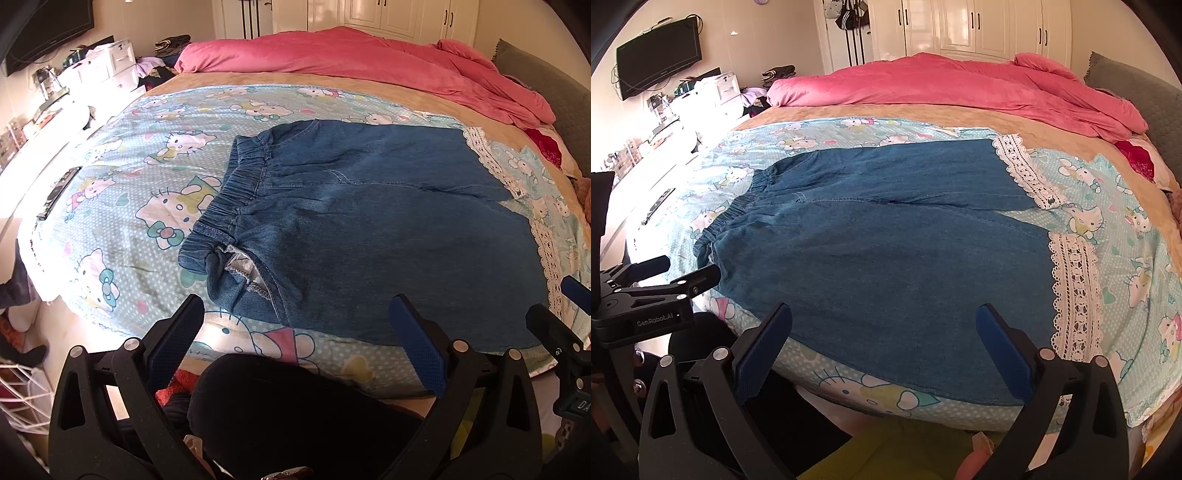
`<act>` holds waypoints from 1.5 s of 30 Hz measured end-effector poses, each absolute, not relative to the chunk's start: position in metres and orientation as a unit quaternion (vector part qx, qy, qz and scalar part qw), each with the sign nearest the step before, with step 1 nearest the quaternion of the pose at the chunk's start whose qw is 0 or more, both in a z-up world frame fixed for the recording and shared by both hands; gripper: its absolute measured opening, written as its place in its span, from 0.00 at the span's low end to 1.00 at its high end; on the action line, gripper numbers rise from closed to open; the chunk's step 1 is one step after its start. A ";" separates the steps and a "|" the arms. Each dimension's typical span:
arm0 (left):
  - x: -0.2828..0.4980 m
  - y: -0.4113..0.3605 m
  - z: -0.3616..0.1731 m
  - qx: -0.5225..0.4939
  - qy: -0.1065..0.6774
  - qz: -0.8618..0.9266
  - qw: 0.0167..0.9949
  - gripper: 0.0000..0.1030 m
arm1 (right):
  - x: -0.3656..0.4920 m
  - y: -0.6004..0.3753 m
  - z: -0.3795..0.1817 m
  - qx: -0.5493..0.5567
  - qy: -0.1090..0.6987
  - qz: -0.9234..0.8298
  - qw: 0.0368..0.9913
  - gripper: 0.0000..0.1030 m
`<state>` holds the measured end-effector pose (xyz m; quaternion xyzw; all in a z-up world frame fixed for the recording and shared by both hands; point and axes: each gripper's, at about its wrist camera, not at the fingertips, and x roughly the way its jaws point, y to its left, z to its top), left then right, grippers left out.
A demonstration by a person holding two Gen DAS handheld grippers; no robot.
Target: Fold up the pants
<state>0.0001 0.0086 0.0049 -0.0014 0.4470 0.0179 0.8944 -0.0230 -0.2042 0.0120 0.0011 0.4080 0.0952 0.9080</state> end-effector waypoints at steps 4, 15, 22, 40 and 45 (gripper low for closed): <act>-0.001 0.008 0.005 0.001 0.446 0.018 0.895 0.91 | -0.024 -0.205 0.012 0.002 0.407 0.095 0.908 0.96; 0.000 0.006 0.003 0.000 0.450 0.017 0.893 0.91 | -0.025 -0.205 0.012 0.002 0.407 0.095 0.908 0.96; -0.001 0.007 0.005 0.002 0.448 0.018 0.894 0.91 | -0.025 -0.205 0.013 0.001 0.408 0.095 0.908 0.96; -0.001 0.002 0.006 0.011 0.446 0.010 0.895 0.91 | -0.023 -0.206 0.013 -0.003 0.408 0.093 0.908 0.96; 0.005 0.006 0.004 0.003 0.449 0.011 0.893 0.91 | -0.019 -0.206 0.010 -0.004 0.410 0.096 0.907 0.96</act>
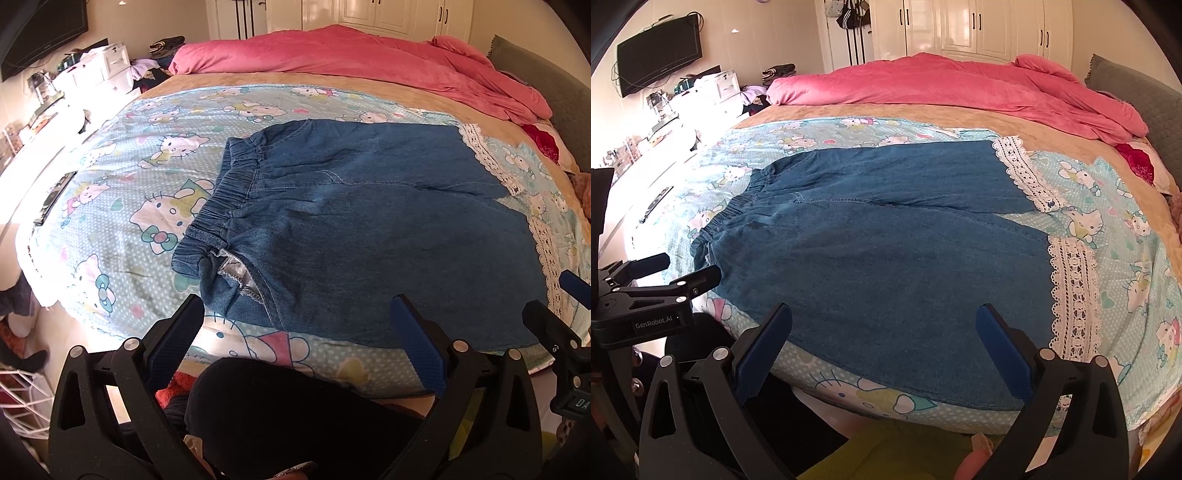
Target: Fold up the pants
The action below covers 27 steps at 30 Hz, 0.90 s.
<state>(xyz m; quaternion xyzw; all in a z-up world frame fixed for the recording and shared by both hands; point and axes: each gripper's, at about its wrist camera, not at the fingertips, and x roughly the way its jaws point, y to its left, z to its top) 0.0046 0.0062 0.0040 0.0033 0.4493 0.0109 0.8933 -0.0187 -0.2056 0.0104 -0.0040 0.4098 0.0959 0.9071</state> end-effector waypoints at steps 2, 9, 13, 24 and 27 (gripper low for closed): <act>0.008 0.009 0.003 0.000 0.451 0.014 0.892 0.91 | -0.015 -0.206 0.009 -0.004 0.411 0.095 0.907 0.96; 0.024 0.024 0.002 -0.008 0.458 0.023 0.889 0.91 | 0.014 -0.208 0.008 -0.004 0.415 0.095 0.905 0.96; 0.037 0.033 0.004 -0.011 0.458 0.029 0.888 0.91 | 0.035 -0.206 0.010 -0.011 0.420 0.104 0.902 0.96; 0.084 0.055 0.017 -0.030 0.456 0.039 0.889 0.91 | 0.103 -0.191 0.011 -0.040 0.436 0.139 0.888 0.96; 0.100 0.059 0.023 -0.026 0.453 0.041 0.890 0.91 | 0.128 -0.187 0.012 -0.044 0.447 0.158 0.880 0.96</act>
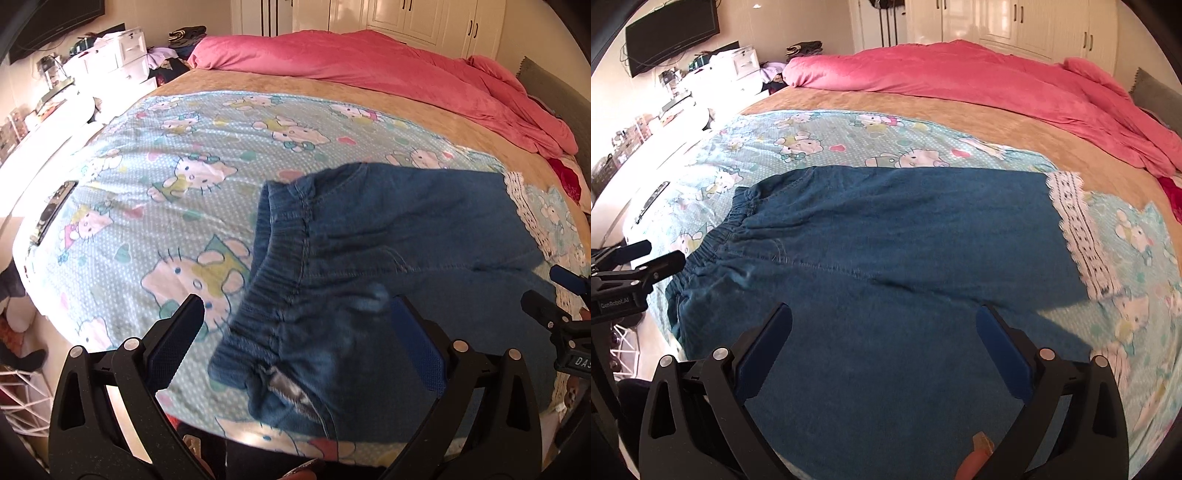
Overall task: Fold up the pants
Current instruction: 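Grasp the elastic waistband of the denim pants with the left tool and lift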
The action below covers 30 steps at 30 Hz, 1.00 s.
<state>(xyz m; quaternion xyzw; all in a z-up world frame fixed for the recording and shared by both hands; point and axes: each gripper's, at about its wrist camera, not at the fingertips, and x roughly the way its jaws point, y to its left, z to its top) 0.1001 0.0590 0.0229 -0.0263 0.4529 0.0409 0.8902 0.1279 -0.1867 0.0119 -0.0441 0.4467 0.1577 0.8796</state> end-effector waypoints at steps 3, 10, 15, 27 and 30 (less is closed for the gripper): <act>0.117 0.064 0.027 -0.028 0.450 0.037 0.892 0.91 | 0.149 -0.179 0.016 -0.070 0.441 0.174 0.878 0.96; 0.157 0.079 0.020 -0.016 0.460 0.051 0.886 0.91 | 0.195 -0.161 0.015 -0.108 0.435 0.208 0.870 0.96; 0.182 0.092 0.008 -0.018 0.476 0.057 0.878 0.91 | 0.226 -0.145 0.005 -0.135 0.440 0.229 0.858 0.96; 0.231 0.100 -0.013 -0.021 0.486 0.043 0.873 0.91 | 0.278 -0.112 -0.012 -0.183 0.434 0.273 0.839 0.96; 0.243 0.099 -0.017 -0.014 0.485 0.036 0.874 0.91 | 0.293 -0.105 -0.016 -0.191 0.441 0.283 0.830 0.96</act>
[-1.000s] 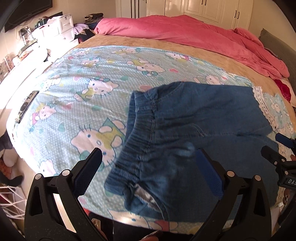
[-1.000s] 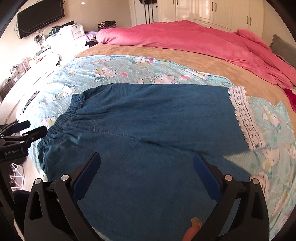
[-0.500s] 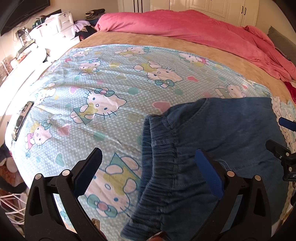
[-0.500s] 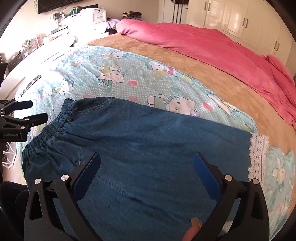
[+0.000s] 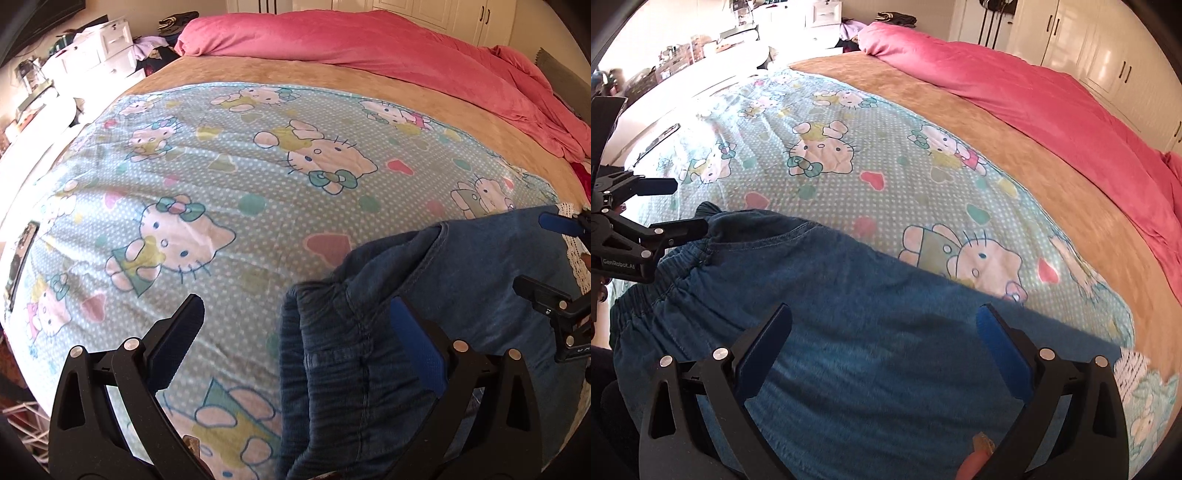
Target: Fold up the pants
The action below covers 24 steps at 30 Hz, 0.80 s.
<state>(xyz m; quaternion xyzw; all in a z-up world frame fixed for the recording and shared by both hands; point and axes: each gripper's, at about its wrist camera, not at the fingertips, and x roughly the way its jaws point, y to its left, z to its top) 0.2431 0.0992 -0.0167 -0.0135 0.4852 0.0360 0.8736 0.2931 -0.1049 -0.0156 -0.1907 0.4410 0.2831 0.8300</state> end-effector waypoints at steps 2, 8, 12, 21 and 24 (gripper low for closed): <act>0.251 0.099 -0.019 -0.007 0.486 0.031 0.874 0.91 | 0.300 -0.100 -0.017 -0.193 0.443 0.293 0.825 0.96; 0.267 0.095 -0.028 0.006 0.487 -0.001 0.873 0.91 | 0.321 -0.084 -0.030 -0.235 0.447 0.312 0.805 0.96; 0.266 0.089 -0.036 0.025 0.490 -0.023 0.871 0.75 | 0.330 -0.075 -0.042 -0.251 0.460 0.322 0.788 0.96; 0.256 0.086 -0.036 0.031 0.479 -0.066 0.875 0.26 | 0.341 -0.060 -0.055 -0.271 0.468 0.337 0.770 0.96; 0.246 0.092 -0.020 0.012 0.456 -0.074 0.887 0.26 | 0.336 -0.059 -0.053 -0.270 0.459 0.351 0.770 0.89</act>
